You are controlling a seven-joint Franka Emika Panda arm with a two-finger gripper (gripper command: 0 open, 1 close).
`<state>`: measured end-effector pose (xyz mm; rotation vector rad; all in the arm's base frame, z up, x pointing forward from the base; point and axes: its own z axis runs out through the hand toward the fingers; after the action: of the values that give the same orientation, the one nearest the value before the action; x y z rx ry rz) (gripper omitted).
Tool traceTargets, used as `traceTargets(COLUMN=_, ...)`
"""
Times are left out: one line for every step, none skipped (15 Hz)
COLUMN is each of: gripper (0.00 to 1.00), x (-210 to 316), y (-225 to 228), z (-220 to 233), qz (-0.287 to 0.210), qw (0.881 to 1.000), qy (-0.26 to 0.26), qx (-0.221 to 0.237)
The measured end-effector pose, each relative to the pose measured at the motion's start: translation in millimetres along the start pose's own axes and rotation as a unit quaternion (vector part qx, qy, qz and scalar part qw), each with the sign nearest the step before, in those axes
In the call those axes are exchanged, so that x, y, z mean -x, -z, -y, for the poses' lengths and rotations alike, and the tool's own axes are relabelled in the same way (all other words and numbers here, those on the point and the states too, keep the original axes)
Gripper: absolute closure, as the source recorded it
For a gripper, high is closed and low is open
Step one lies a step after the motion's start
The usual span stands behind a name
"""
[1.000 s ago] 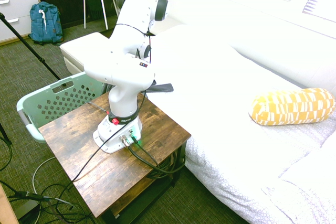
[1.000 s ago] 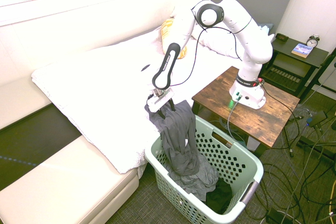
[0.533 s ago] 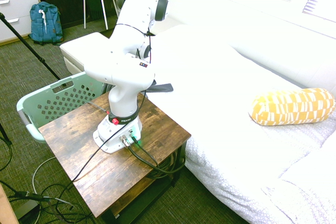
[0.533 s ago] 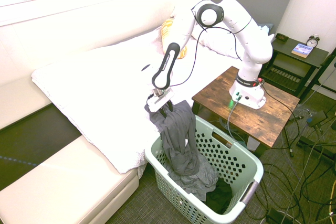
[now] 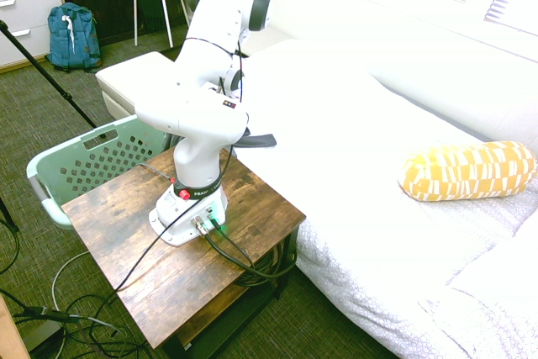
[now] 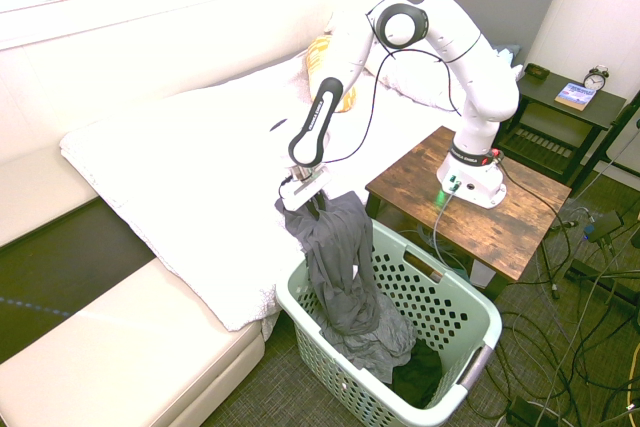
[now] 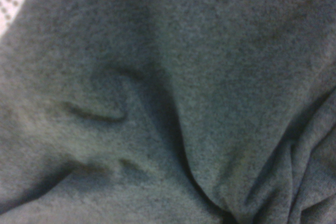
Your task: Put my clothes in the laundry bag
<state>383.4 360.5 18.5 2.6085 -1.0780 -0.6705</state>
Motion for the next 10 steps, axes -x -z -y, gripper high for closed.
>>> traceTargets(gripper=1.0, x=-1, y=10, z=-1, qz=0.002, qw=1.0, qy=-0.002, qx=-0.008)
traceTargets(gripper=1.0, x=-1, y=21, z=-3, qz=0.006, qw=1.0, qy=-0.004, qx=-0.017)
traceTargets(gripper=1.0, x=0, y=34, z=-5, qz=0.01, qw=1.0, qy=-0.005, qx=-0.026)
traceTargets(gripper=1.0, x=2, y=50, z=-8, qz=0.013, qw=0.999, qy=-0.005, qx=-0.034)
traceTargets(gripper=1.0, x=7, y=66, z=-12, qz=0.016, qw=0.999, qy=-0.004, qx=-0.044)
traceTargets(gripper=1.0, x=15, y=85, z=-17, qz=0.016, qw=0.998, qy=-0.001, qx=-0.053)
traceTargets(gripper=1.0, x=29, y=103, z=-24, qz=0.013, qw=0.998, qy=0.006, qx=-0.064)
traceTargets(gripper=1.0, x=47, y=120, z=-34, qz=0.007, qw=0.997, qy=0.018, qx=-0.074)
traceTargets(gripper=1.0, x=71, y=132, z=-45, qz=-0.002, qw=0.996, qy=0.032, qx=-0.081)
traceTargets(gripper=1.0, x=100, y=138, z=-60, qz=-0.012, qw=0.995, qy=0.046, qx=-0.085)
